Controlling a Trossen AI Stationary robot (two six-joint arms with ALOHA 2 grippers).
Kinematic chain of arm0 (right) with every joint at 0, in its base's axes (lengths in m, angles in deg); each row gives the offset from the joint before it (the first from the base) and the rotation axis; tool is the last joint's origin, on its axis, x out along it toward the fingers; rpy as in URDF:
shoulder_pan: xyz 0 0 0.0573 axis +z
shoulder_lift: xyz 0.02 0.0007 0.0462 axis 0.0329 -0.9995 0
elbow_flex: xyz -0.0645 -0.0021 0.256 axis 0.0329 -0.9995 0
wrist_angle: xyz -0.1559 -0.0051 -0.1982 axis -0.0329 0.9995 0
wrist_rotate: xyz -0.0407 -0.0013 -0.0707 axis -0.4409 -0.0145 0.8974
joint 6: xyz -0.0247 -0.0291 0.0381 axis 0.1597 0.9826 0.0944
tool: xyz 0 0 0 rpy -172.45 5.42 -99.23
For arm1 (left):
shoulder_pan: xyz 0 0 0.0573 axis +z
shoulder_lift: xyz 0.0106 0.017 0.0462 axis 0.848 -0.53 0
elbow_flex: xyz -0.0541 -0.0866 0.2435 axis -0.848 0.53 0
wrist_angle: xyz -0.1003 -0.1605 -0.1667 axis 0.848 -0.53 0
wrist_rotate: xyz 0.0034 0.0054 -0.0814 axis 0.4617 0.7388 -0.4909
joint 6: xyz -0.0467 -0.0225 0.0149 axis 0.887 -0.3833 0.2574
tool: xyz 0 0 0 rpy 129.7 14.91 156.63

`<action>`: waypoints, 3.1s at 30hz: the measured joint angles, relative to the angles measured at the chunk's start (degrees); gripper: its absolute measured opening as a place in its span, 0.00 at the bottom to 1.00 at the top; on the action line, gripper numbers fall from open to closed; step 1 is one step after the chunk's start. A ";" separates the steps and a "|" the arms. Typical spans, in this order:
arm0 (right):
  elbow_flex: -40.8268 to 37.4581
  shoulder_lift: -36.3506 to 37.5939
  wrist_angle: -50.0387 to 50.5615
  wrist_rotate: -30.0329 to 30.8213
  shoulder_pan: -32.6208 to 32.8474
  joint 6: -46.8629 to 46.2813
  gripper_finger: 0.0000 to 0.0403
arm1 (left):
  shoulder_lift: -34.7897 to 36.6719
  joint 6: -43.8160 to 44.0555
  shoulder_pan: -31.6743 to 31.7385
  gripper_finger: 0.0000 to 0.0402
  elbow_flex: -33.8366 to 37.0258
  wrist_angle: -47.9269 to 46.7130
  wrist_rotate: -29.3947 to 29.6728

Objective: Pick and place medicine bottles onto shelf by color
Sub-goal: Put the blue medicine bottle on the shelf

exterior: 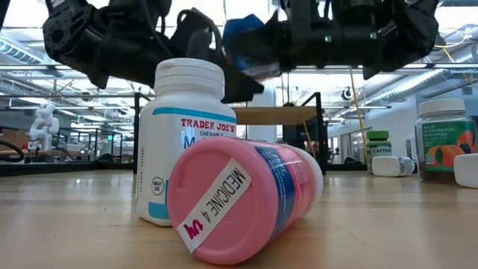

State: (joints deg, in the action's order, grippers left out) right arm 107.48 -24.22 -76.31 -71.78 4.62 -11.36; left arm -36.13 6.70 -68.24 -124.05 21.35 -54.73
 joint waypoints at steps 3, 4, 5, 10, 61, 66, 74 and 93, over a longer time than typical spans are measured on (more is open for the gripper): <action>-0.04 -1.18 -1.44 0.00 0.00 -1.26 0.44 | 0.02 -0.43 0.00 0.79 -0.02 1.97 0.00; -0.04 -1.17 -2.09 0.05 0.00 -1.64 0.44 | 0.01 -0.29 0.00 0.78 -0.02 1.88 0.00; 0.02 -1.12 -2.32 0.11 0.00 -1.92 0.44 | 0.00 -0.01 0.00 0.76 0.00 1.66 0.00; 0.01 -1.10 -2.04 0.08 0.00 -3.35 0.45 | 0.00 1.38 -0.07 0.61 0.00 2.01 0.02; 0.11 12.59 27.63 -5.98 -1.70 -9.40 0.71 | 2.64 3.81 -1.28 0.39 -0.02 -9.27 -1.69; 0.09 12.06 27.63 -6.21 -1.64 -9.51 0.65 | 2.64 3.97 -1.11 0.42 -0.02 -9.66 -3.16; 0.11 12.09 28.28 -6.37 -1.64 -9.53 0.56 | 2.64 4.49 -0.96 0.42 -0.02 -9.84 -3.15; 2.25 12.11 32.97 -7.33 -1.64 -9.60 0.43 | 2.62 6.02 -0.98 0.47 0.04 -9.55 -2.12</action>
State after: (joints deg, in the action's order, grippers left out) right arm 109.73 -12.11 -43.34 -79.11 2.98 -20.96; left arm -33.50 12.72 -69.22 -124.01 11.80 -56.85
